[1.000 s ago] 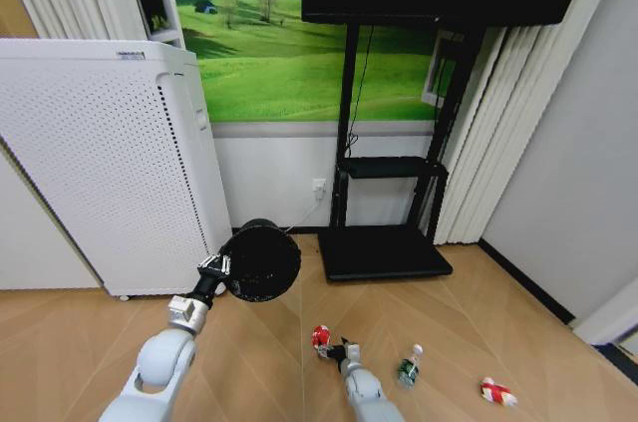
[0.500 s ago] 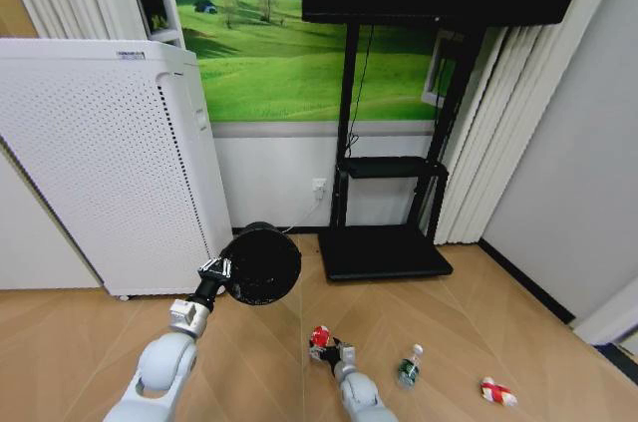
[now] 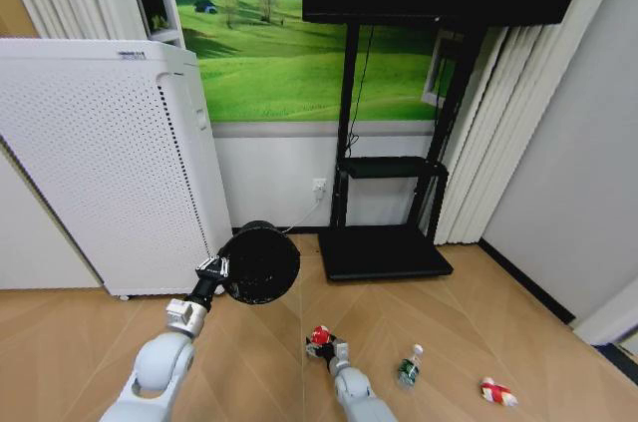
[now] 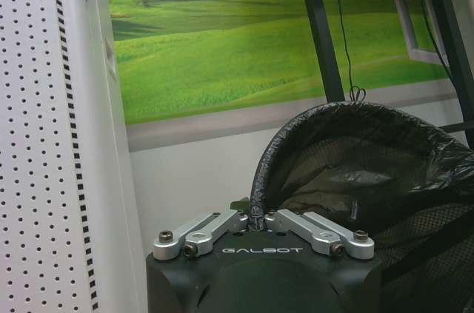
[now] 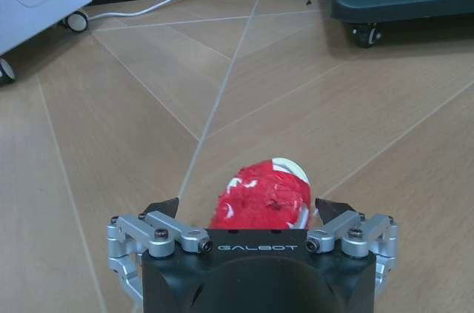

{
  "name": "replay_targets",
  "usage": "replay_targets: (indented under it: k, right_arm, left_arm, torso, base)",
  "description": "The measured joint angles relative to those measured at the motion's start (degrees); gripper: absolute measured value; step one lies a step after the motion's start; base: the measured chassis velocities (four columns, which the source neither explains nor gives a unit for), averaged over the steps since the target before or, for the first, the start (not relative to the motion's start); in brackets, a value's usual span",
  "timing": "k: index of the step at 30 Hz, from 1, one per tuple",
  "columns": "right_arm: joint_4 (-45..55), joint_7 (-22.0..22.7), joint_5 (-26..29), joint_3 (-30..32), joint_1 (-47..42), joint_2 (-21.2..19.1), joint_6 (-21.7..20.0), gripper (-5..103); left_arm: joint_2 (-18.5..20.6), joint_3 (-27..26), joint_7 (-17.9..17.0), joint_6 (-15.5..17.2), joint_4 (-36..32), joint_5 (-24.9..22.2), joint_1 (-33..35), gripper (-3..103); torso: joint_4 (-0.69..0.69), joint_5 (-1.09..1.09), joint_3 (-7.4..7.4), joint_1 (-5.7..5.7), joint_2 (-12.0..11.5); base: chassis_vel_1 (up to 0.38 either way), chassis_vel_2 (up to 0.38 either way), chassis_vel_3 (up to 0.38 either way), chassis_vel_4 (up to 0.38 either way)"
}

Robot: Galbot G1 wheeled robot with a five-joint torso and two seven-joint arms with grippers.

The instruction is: Pick up the trash bin and place the garbage on the floor into it.

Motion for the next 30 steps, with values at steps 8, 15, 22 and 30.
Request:
replay_targets:
  k: [8, 15, 22, 30]
  right_arm:
    - [-3.3, 0.7, -1.4, 0.2, 1.2, 0.0, 1.7, 100]
    - [-3.5, 0.6, -1.8, 0.4, 1.3, 0.0, 1.7, 102]
    - [-3.6, 0.6, -2.4, 0.6, 1.0, 0.0, 2.4, 79]
    - [-2.3, 0.8, -4.1, 1.9, -0.1, 0.0, 3.1, 46]
  left_arm:
    - [-0.2, -0.7, 0.2, -0.1, -0.6, -0.3, 0.5, 3]
    - [-0.1, -1.0, 0.2, -0.1, -0.7, -0.6, 0.4, 3]
    - [-0.1, -1.4, 0.4, -0.1, -0.7, -0.9, 0.3, 3]
    - [0.0, -1.2, 0.7, -0.1, -0.7, -1.4, -0.4, 3]
  torso:
    - [0.0, 0.0, 0.0, 0.0, 0.0]
    - [0.0, 0.0, 0.0, 0.0, 0.0]
    - [0.0, 0.0, 0.0, 0.0, 0.0]
    - [0.0, 0.0, 0.0, 0.0, 0.0]
  base:
    - [0.0, 0.0, 0.0, 0.0]
    - [0.0, 0.0, 0.0, 0.0]
    - [0.0, 0.0, 0.0, 0.0]
    - [0.0, 0.0, 0.0, 0.0]
